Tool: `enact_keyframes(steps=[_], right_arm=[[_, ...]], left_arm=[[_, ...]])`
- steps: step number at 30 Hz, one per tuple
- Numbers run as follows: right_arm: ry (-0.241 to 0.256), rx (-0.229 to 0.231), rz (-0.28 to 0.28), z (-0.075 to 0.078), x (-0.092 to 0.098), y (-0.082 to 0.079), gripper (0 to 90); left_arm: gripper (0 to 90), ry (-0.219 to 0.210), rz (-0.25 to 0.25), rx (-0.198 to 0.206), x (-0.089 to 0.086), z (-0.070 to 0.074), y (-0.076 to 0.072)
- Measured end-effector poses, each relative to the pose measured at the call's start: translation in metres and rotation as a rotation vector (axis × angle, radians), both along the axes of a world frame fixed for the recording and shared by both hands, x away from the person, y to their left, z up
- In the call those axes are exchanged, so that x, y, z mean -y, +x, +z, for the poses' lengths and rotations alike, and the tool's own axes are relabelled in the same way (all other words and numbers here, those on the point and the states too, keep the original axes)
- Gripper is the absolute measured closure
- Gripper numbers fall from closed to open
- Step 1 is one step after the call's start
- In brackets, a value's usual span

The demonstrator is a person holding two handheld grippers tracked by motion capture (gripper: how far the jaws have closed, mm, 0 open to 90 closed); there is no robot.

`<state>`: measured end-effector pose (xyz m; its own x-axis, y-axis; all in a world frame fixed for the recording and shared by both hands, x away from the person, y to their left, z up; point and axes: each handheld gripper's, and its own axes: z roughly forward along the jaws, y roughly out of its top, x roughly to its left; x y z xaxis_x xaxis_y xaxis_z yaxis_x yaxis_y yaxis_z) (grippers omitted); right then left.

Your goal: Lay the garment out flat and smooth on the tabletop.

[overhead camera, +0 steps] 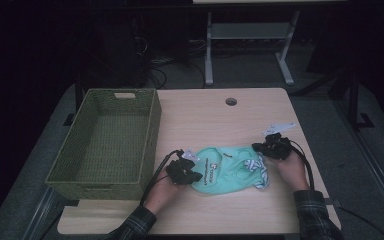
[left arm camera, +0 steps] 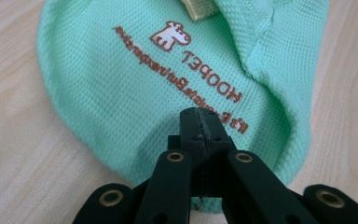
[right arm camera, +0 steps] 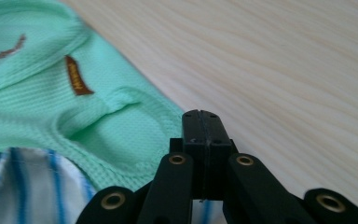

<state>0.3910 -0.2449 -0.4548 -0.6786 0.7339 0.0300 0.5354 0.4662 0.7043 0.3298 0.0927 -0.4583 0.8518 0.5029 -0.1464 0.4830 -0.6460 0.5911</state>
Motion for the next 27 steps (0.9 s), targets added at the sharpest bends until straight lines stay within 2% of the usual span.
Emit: enact_keyframes(steps=[6,9,11,15,17,19,21,25,27], right_arm=[[-0.016,-0.003,-0.057,-0.013,0.008,0.01,90.0],[0.016,-0.004,-0.066,-0.014,0.008,0.011,89.3],[0.036,0.003,-0.059,-0.011,0.009,0.009,85.3],[0.073,0.023,-0.065,0.001,0.015,-0.002,84.9],[0.098,0.018,-0.06,0.005,0.018,-0.01,89.3],[0.08,0.013,-0.059,0.007,0.019,-0.017,89.8],[0.096,0.002,-0.051,0.009,0.02,-0.025,89.9],[0.093,-0.007,-0.031,0.012,0.02,-0.042,89.9],[0.091,-0.009,-0.02,0.014,0.019,-0.051,89.9]], left_arm=[[89.4,-0.005,0.01,0.002,0.001,0.0,-0.001],[89.3,0.002,0.002,0.005,0.001,0.0,-0.001],[88.5,0.003,-0.01,-0.005,0.002,0.001,0.0],[88.7,-0.007,-0.019,0.01,0.006,0.004,0.002],[89.5,-0.022,-0.01,0.029,0.009,0.01,0.004],[89.6,-0.029,-0.009,0.05,0.012,0.015,0.01],[89.6,-0.021,-0.008,0.067,0.015,0.019,0.015],[89.6,-0.01,-0.007,0.108,0.024,0.024,0.029],[89.6,-0.02,0.002,0.116,0.029,0.025,0.038]])
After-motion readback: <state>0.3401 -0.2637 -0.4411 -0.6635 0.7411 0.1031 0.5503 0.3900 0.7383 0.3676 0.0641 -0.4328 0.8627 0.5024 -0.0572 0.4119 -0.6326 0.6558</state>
